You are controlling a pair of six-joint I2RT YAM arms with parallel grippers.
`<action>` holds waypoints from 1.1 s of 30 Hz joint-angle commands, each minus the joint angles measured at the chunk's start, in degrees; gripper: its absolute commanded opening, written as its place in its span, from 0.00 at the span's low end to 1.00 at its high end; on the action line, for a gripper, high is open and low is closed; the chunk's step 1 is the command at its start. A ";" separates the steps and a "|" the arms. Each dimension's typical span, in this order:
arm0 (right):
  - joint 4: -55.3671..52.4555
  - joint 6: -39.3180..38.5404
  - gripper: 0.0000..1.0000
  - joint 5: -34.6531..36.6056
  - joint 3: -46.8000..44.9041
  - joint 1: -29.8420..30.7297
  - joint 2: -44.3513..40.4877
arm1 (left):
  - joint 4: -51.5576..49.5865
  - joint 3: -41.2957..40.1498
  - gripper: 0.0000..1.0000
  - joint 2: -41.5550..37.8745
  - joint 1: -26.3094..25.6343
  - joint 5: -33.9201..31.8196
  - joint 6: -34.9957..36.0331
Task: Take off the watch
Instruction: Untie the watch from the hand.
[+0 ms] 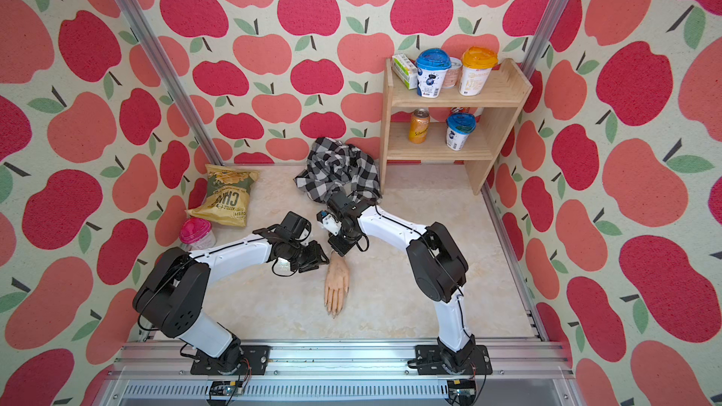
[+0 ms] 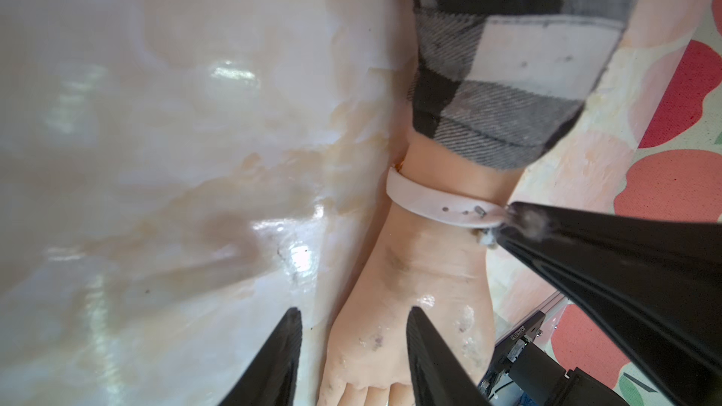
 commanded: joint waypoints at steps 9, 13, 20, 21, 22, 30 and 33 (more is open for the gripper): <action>1.18 2.52 0.00 -0.33 0.38 0.51 -2.66 | 3.88 3.96 0.47 4.04 1.19 1.25 2.13; 9.94 5.81 0.00 -1.75 -5.51 0.58 -5.84 | 3.89 4.56 0.47 4.89 0.68 1.43 2.48; 26.21 9.40 0.00 9.28 -18.21 4.90 -11.66 | 3.54 5.44 0.47 6.06 -0.69 0.93 2.76; 27.85 9.83 0.00 12.21 -19.35 5.64 -12.54 | 3.13 5.86 0.47 6.40 -0.90 0.75 3.12; 29.36 9.76 0.00 14.84 -20.52 6.38 -13.41 | 2.76 6.21 0.47 6.68 -1.07 0.52 3.38; 45.12 5.87 0.00 33.26 -29.83 10.95 -18.90 | -0.26 9.44 0.47 9.16 -3.60 -1.33 4.37; 48.48 6.18 0.00 34.85 -31.73 11.05 -19.13 | -0.38 10.12 0.47 9.80 -4.03 -1.47 4.21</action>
